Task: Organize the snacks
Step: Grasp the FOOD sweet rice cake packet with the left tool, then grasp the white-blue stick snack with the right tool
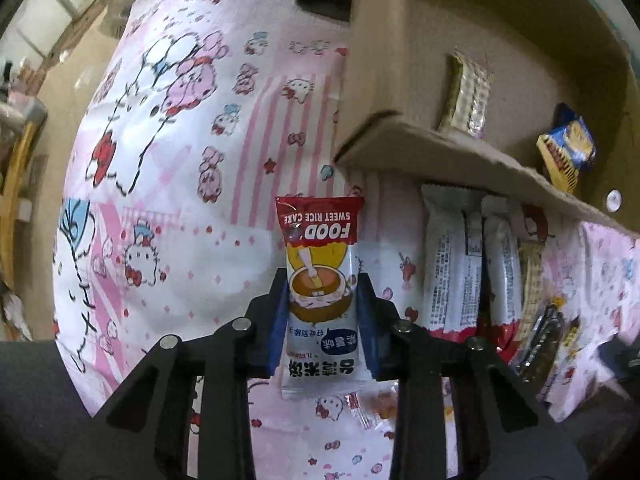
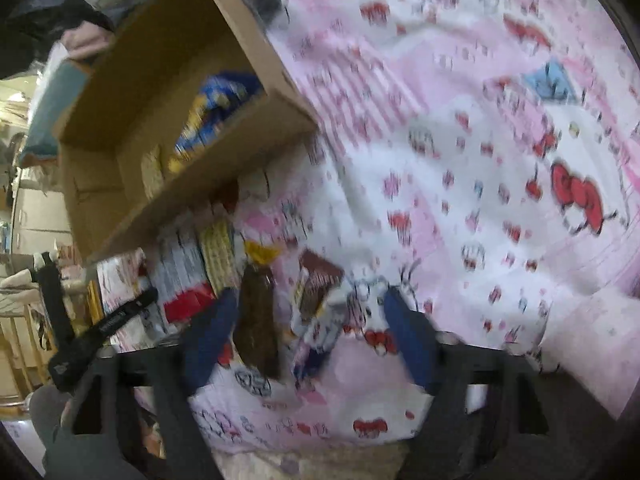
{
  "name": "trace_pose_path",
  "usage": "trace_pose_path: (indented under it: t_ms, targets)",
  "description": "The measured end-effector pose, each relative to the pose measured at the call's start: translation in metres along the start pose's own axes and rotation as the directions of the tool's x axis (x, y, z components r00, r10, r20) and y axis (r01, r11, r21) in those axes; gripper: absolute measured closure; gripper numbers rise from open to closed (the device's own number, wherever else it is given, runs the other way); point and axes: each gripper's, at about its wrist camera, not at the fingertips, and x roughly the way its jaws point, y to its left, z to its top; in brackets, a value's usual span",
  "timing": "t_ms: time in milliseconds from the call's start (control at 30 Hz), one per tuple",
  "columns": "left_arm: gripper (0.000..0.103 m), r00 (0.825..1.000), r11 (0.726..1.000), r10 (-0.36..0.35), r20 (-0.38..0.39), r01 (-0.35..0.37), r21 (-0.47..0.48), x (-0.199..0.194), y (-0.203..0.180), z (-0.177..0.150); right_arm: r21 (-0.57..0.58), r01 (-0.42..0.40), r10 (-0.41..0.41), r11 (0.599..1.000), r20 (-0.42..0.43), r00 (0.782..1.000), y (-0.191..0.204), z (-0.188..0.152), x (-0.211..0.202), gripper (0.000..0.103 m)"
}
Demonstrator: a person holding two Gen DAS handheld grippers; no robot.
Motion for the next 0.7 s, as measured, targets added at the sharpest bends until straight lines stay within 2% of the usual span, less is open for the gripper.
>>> trace_pose_path:
  t_ms: [33,67,333,400,433,533,700]
  targets:
    - [0.075,1.0,1.0,0.002,0.0,-0.002,-0.017,-0.003,0.004,0.0,0.007,0.012,-0.012,1.0,-0.011,1.0,-0.002,-0.001,0.003,0.055]
    - [0.075,1.0,1.0,0.004,0.003,-0.004,-0.022,-0.005,0.008,0.0,0.003,0.033,-0.033,0.999,-0.012,0.999,-0.002,-0.002,0.004,0.058]
    - [0.075,0.999,0.999,0.001,0.033,0.0,-0.038,-0.031,0.019,-0.005,-0.046,0.13,-0.133,0.99,-0.085,0.987,0.006,-0.01,0.031,0.063]
    - [0.075,0.999,1.0,-0.004,0.04,0.005,-0.031,-0.039,0.018,-0.01,-0.066,0.141,-0.147,0.988,-0.098,0.984,0.009,-0.013,0.037,0.075]
    - [0.075,0.999,1.0,-0.008,0.044,0.009,-0.029,-0.044,0.019,-0.012,-0.08,0.14,-0.148,0.987,-0.103,0.984,0.01,-0.016,0.038,0.09]
    - [0.075,0.998,0.999,-0.014,0.053,0.016,-0.035,-0.052,0.017,-0.019,-0.111,0.145,-0.152,0.983,-0.062,0.986,0.018,-0.019,0.03,0.096]
    - [0.075,0.998,0.997,-0.045,0.053,0.049,-0.065,-0.066,0.037,-0.019,-0.099,0.089,-0.087,0.991,0.026,0.996,0.022,-0.025,-0.002,0.101]
